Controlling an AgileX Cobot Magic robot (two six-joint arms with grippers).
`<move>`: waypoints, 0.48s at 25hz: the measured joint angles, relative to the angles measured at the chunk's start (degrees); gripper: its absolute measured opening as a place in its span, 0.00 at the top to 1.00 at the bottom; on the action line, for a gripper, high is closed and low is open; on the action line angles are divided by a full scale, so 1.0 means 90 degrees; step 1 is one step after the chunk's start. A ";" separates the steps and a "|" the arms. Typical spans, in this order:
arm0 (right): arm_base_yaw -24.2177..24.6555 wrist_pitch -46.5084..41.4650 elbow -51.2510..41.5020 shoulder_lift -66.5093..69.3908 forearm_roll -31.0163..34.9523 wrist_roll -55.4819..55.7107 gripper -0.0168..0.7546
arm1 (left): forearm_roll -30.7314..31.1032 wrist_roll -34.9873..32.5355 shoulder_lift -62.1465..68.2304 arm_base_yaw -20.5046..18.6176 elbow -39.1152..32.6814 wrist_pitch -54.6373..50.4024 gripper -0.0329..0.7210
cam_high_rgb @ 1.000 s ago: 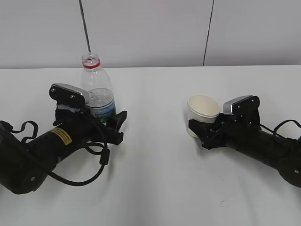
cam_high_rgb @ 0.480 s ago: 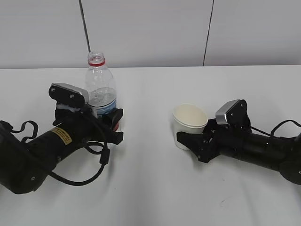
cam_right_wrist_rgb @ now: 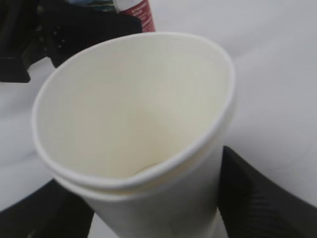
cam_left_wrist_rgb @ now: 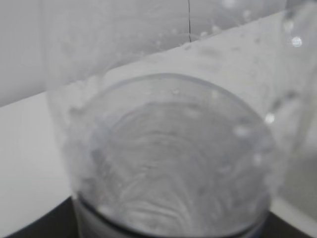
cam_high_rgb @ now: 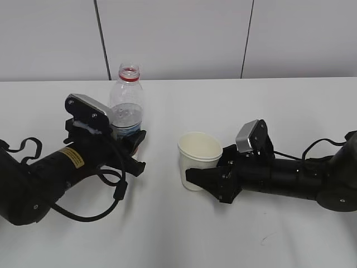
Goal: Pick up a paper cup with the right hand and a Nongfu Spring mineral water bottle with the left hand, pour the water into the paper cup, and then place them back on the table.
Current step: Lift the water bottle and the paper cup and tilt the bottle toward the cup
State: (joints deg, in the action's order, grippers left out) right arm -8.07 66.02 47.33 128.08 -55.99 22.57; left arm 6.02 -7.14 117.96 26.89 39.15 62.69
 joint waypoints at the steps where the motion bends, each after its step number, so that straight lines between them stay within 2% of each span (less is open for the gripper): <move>1: -0.0067 0.0000 0.0000 0.0000 -0.0026 -0.0002 0.31 | 0.0000 -0.0283 -0.0086 0.0000 0.0000 -0.0165 0.50; 5: -0.0205 0.0000 0.0000 -0.0015 -0.0144 0.0092 0.31 | -0.0071 -0.1206 -0.0472 0.0000 -0.0007 -0.0640 0.51; 12: -0.0229 -0.0011 0.0000 -0.0574 -0.0394 0.0335 0.31 | -0.0115 -0.2210 -0.0923 0.0000 -0.0006 -0.1140 0.51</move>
State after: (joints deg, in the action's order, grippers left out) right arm -10.13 65.92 47.33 122.91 -59.54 25.59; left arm 4.98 -27.03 109.65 26.89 39.09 52.43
